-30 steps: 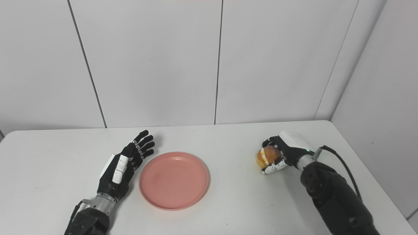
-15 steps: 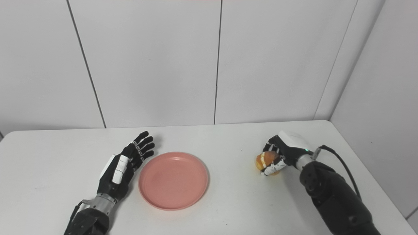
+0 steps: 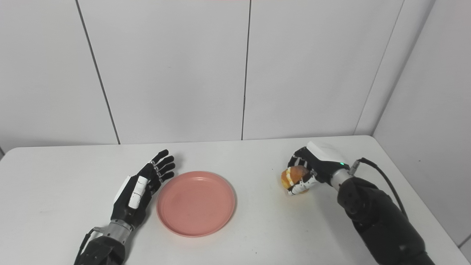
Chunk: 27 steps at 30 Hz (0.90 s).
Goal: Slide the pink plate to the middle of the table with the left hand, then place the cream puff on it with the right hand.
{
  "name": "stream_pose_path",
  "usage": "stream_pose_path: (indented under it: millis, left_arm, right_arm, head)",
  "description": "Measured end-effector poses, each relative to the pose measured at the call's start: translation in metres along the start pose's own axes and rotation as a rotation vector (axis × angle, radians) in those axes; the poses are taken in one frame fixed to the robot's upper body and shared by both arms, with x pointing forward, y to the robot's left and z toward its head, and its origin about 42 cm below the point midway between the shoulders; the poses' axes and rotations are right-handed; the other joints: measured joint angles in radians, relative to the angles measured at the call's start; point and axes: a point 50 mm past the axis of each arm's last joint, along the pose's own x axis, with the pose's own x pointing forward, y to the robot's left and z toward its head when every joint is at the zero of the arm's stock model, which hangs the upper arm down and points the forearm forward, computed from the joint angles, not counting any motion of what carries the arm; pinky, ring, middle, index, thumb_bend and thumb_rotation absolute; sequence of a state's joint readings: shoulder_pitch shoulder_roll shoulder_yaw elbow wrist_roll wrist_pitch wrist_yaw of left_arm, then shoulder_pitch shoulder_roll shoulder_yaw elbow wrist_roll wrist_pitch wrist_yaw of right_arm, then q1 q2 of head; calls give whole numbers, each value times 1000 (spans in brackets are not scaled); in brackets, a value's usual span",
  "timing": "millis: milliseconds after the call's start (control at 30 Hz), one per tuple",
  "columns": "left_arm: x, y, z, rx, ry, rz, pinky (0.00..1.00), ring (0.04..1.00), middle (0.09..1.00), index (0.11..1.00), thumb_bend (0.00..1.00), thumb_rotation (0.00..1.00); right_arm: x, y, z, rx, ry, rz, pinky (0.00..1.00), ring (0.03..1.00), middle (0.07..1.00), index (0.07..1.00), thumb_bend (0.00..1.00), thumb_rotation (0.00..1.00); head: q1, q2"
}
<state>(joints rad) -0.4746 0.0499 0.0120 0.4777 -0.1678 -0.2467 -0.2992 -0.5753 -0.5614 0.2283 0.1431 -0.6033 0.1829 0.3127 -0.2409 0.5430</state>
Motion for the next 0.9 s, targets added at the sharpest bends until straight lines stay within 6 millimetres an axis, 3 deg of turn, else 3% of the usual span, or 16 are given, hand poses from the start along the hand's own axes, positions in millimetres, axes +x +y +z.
stream_pose_path:
  millis: [133,333,433,900]
  left_arm:
    - [0,-7,-1,7,1,11,844,871,872,846,843,844]
    - [3,-22,-3,5,4,22,850,868,869,845,856,839]
    - [5,-28,-5,11,7,34,883,872,864,839,842,845]
    - [2,-40,-6,27,20,66,899,865,848,822,801,869]
  right_arm:
    - [-6,-15,22,-11,-81,-40,302,365,432,508,528,0]
    - [-15,-27,47,-19,-191,-80,363,408,459,500,529,0]
    - [-20,-31,62,-7,-263,-100,335,390,461,498,528,0]
    - [-15,-11,112,29,-476,-106,319,368,427,505,527,0]
  head:
    - [58,0]
    - [127,-3]
    - [150,-3]
    - [227,-3]
